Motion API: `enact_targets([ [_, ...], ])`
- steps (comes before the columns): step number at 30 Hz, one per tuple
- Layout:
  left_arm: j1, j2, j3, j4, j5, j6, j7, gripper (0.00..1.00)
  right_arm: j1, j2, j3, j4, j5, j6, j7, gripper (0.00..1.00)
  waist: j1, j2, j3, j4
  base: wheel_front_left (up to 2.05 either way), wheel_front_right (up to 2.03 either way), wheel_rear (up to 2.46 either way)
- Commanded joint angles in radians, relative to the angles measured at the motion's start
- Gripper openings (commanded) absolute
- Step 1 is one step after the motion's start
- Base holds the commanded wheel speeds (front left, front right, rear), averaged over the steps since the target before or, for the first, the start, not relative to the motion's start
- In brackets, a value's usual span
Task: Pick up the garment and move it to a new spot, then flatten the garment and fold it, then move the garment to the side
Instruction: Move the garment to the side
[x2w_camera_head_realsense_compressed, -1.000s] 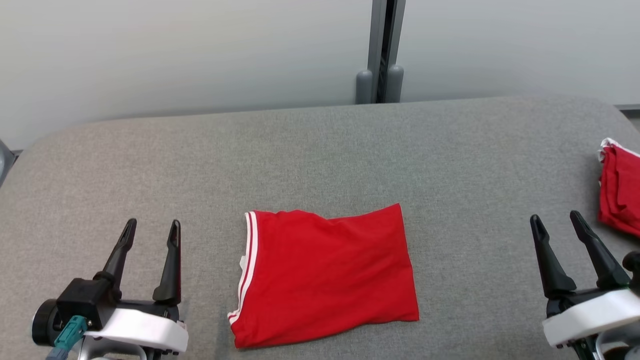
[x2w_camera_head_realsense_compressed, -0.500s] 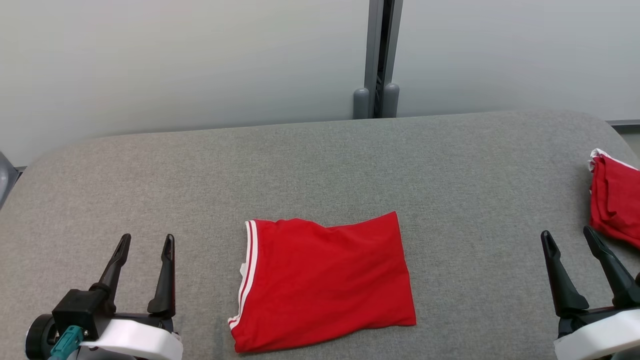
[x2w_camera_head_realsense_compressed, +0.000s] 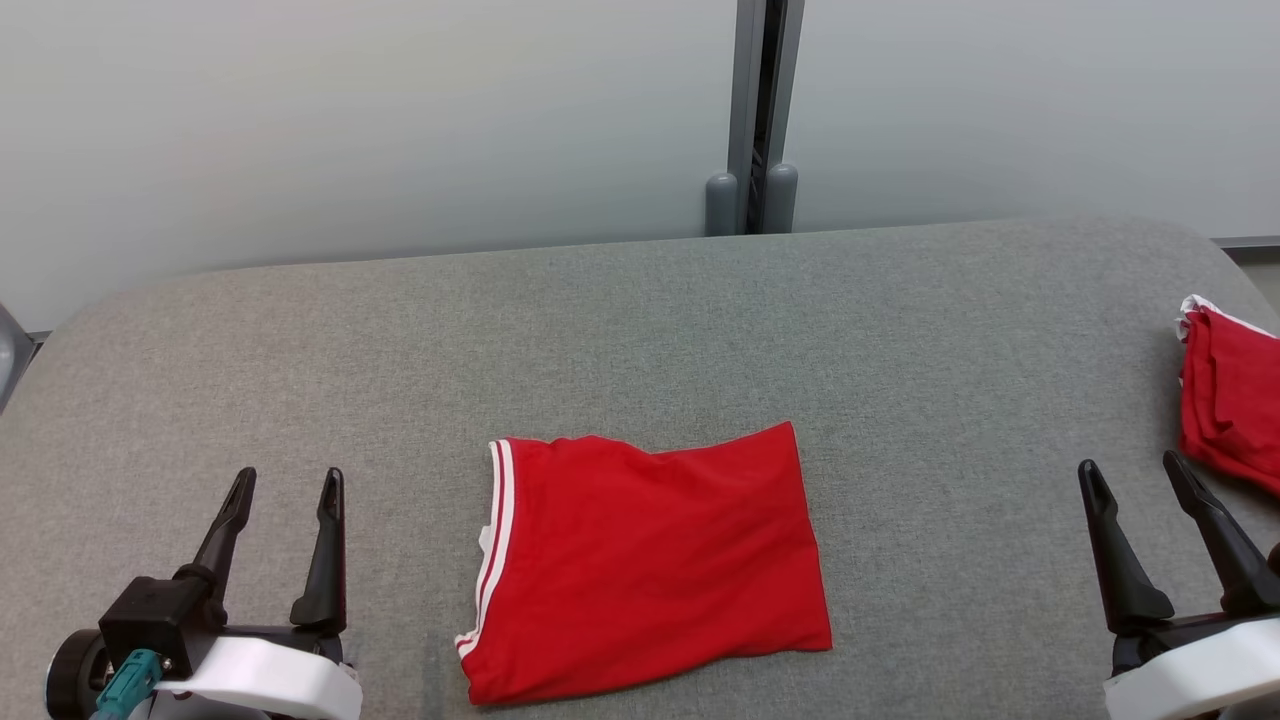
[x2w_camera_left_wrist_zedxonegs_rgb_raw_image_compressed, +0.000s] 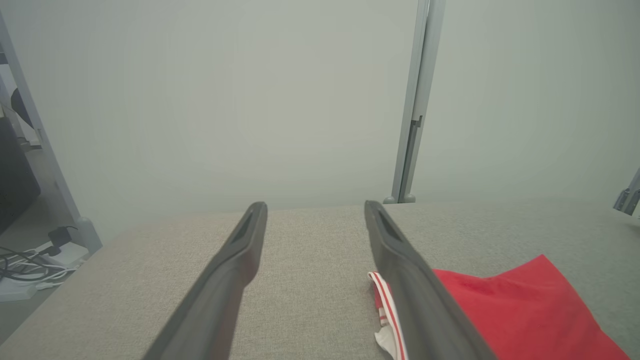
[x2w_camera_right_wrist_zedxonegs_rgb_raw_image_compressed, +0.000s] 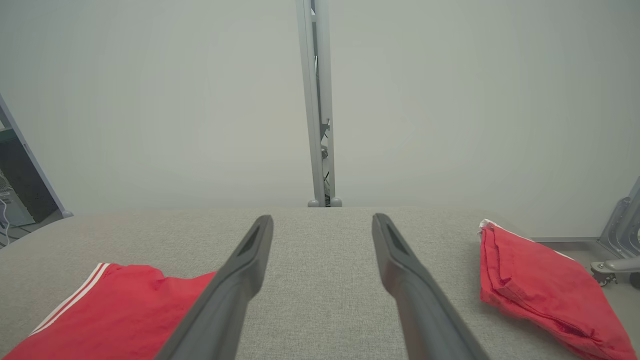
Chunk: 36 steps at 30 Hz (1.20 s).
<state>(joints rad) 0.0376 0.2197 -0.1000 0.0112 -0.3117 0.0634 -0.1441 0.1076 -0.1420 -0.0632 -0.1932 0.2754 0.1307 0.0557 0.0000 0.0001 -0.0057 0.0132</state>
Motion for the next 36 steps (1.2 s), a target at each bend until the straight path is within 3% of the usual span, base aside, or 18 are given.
enact_targets([
  [1,0.005,0.008,0.000,-0.003,-0.007,0.007,0.000,1.00,0.000,-0.001,-0.001,0.000,-0.002,0.000,0.001,1.00,0.0000,-0.0001,0.000,0.000,0.00,0.00,0.00],
  [27,0.003,0.023,-0.007,-0.015,-0.019,0.024,0.002,1.00,-0.008,-0.001,0.010,0.016,0.008,0.000,-0.015,1.00,0.0000,-0.0001,0.005,0.002,0.00,0.00,0.00],
  [36,-0.063,0.023,-0.012,-0.036,-0.017,0.018,-0.020,1.00,-0.096,-0.018,0.098,0.082,0.038,0.000,0.015,1.00,0.0000,-0.0001,0.108,0.047,0.00,0.00,0.00],
])
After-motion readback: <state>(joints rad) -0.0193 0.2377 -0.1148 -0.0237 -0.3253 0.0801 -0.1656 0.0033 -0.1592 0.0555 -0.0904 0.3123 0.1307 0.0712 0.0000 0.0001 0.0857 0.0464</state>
